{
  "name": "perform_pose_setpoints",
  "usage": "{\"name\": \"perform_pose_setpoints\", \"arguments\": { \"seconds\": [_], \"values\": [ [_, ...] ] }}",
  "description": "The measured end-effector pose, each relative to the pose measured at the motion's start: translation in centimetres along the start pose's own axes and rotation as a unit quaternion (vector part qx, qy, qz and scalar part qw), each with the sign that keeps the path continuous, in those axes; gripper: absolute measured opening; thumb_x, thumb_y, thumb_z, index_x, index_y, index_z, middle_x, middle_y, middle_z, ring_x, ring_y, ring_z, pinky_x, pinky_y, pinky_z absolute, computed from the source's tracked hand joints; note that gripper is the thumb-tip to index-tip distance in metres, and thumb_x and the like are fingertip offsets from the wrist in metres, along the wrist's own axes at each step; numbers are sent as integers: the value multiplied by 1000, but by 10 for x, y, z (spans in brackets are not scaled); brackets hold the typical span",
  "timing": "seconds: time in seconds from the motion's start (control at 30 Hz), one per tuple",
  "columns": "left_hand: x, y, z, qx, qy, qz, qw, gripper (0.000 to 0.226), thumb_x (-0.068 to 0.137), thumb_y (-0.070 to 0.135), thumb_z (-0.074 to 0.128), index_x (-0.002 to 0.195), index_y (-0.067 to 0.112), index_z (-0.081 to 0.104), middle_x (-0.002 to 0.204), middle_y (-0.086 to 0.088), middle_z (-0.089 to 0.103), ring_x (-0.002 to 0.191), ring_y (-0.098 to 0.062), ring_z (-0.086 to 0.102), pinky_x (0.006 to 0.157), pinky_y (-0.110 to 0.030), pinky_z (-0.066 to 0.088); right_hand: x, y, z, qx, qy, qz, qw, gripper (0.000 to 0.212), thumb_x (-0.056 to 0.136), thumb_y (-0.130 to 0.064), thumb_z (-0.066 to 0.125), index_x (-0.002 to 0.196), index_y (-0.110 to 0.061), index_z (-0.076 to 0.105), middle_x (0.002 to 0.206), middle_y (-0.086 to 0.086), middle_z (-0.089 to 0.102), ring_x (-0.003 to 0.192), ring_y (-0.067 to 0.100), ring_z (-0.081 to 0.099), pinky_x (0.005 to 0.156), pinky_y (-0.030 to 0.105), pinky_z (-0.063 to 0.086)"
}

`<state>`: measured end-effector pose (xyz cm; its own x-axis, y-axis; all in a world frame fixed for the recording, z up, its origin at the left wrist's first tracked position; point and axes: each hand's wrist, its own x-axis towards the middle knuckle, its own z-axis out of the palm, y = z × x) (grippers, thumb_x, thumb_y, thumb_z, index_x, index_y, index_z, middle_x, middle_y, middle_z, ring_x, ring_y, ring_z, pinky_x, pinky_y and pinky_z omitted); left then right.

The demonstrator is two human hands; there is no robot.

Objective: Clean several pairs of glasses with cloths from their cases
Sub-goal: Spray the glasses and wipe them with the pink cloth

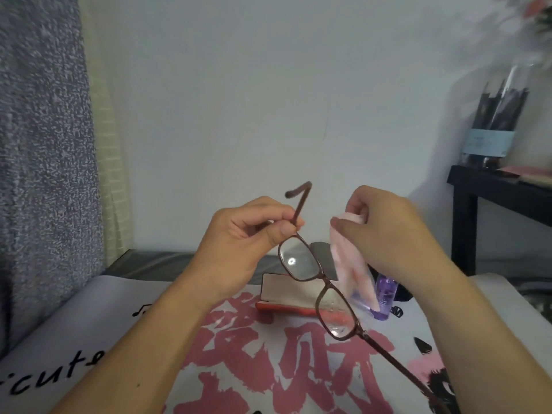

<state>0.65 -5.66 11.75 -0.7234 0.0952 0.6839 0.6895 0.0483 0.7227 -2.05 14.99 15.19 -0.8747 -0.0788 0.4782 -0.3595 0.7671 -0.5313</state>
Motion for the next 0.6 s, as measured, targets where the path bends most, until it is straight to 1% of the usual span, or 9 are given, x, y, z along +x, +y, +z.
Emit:
{"name": "perform_pose_setpoints", "arguments": {
  "seconds": [0.07, 0.13, 0.17, 0.23, 0.33, 0.43, 0.5, 0.53, 0.6],
  "values": [
    [0, 0, 0, 2, -2, 3, 1000, 17, 81, 13, 67, 95, 12, 75, 86, 8, 73, 86, -7, 69, 82, -18, 52, -1, -3, 3, 31, 31, 6, 999, 19, 92, -30, 67, 79, -21, 58, 75, -3, 63, 73, 17, 61, 60, 33, 46],
    [1, 0, 0, 6, 4, 7, 1000, 15, 81, 13, 67, 94, 12, 75, 86, 7, 73, 86, -8, 69, 83, -19, 53, -4, -10, 2, 214, 6, 38, 976, 24, 93, -25, 70, 76, -14, 57, 77, 6, 68, 76, 28, 68, 71, 46, 58],
    [2, -1, -1, 10, 10, 9, 1000, 14, 81, 13, 67, 93, 13, 76, 86, 7, 73, 86, -9, 69, 83, -21, 53, -7, -16, 0, 320, -40, 50, 945, 25, 93, -21, 70, 75, -12, 56, 81, 13, 70, 81, 32, 71, 77, 51, 60],
    [3, -2, -2, 15, 25, 12, 1000, 14, 81, 14, 68, 92, 14, 76, 86, 7, 72, 86, -9, 68, 84, -23, 55, -13, -23, -4, 472, -165, 50, 865, 22, 92, -22, 69, 77, -10, 58, 89, 20, 72, 88, 34, 72, 80, 46, 61],
    [4, -2, -4, 13, 39, 18, 999, 14, 80, 13, 68, 92, 14, 75, 84, 10, 72, 83, -7, 68, 80, -19, 53, -16, -26, -7, 526, -267, 20, 807, 36, 89, -35, 61, 90, 1, 63, 90, 17, 67, 90, 29, 70, 85, 40, 59],
    [4, 1, -5, 12, 43, 29, 999, 17, 80, 13, 68, 95, 15, 74, 84, 9, 73, 83, -6, 68, 80, -17, 52, -12, -21, -3, 577, -250, 32, 777, 28, 89, -27, 61, 92, 1, 62, 83, 11, 62, 81, 23, 66, 80, 38, 60],
    [4, 2, -5, 20, 44, 34, 998, 17, 80, 13, 68, 95, 16, 75, 86, 7, 73, 84, -5, 68, 81, -18, 53, -9, -18, 3, 585, -230, 28, 777, 13, 84, -6, 73, 95, -6, 67, 84, 10, 62, 77, 23, 64, 73, 35, 59],
    [3, 3, -5, 25, 43, 36, 998, 16, 79, 14, 68, 93, 17, 75, 86, 7, 73, 84, -5, 68, 81, -19, 54, -8, -16, 7, 582, -229, 23, 780, 26, 78, 4, 75, 100, -8, 68, 87, 12, 61, 77, 24, 64, 73, 34, 58],
    [3, 3, -5, 33, 40, 37, 998, 14, 79, 15, 68, 91, 19, 75, 87, 8, 73, 85, -5, 67, 82, -20, 54, -9, -16, 13, 557, -236, 20, 796, 43, 70, 9, 72, 108, -10, 66, 92, 14, 58, 83, 28, 64, 77, 38, 59]
  ]
}}
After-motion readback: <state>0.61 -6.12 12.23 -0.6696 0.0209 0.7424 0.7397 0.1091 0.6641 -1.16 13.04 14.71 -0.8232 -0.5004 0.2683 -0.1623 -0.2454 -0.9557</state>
